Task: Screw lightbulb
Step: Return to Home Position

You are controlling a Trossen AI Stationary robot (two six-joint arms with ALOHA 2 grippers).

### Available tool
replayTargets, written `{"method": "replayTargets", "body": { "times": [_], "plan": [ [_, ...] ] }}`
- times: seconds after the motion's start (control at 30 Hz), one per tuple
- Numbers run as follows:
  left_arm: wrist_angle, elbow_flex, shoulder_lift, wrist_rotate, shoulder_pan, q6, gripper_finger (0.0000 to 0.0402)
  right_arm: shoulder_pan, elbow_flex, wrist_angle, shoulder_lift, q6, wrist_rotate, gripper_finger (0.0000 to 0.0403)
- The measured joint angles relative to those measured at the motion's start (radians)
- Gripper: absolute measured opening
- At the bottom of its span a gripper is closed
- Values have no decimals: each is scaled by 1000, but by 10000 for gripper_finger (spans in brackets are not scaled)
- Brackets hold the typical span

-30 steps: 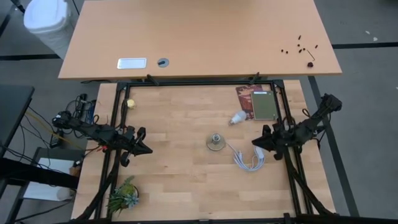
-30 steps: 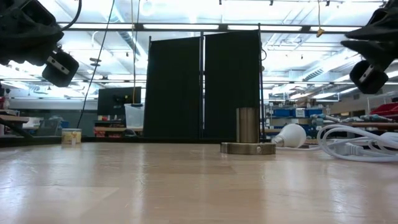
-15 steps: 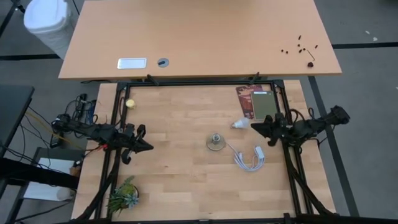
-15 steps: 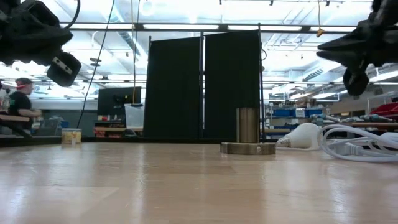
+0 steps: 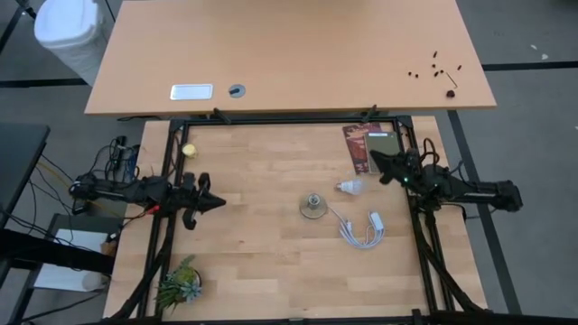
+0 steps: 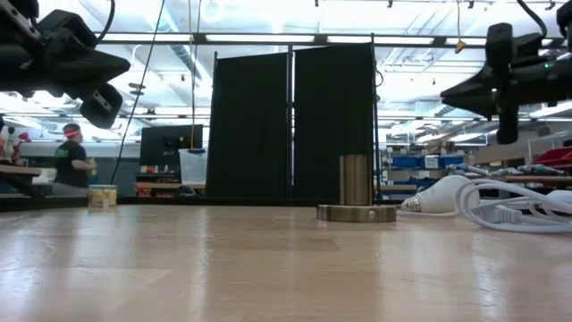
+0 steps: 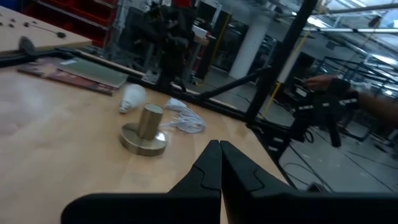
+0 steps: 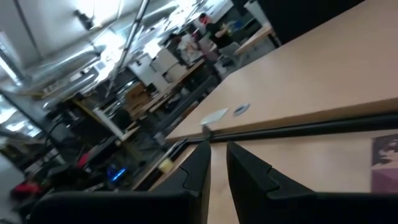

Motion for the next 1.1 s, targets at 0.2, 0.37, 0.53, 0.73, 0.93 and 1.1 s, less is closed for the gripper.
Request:
{"method": "replayTargets", "body": {
  "times": [0.2,0.37,0.53,0.73,0.93,1.1],
  "plan": [
    [7,0,0,0,14,0,4,-34,0,0,1,0,0,61],
    [7,0,0,0,14,0,4,-34,0,0,1,0,0,61],
    [8,0,0,0,14,0,4,-34,0,0,1,0,0,61],
    [8,0,0,1,14,0,4,-34,0,0,1,0,0,61],
    [8,0,0,4,14,0,4,-34,0,0,1,0,0,61],
    [8,0,0,4,14,0,4,-34,0,0,1,0,0,61]
  ]
}}
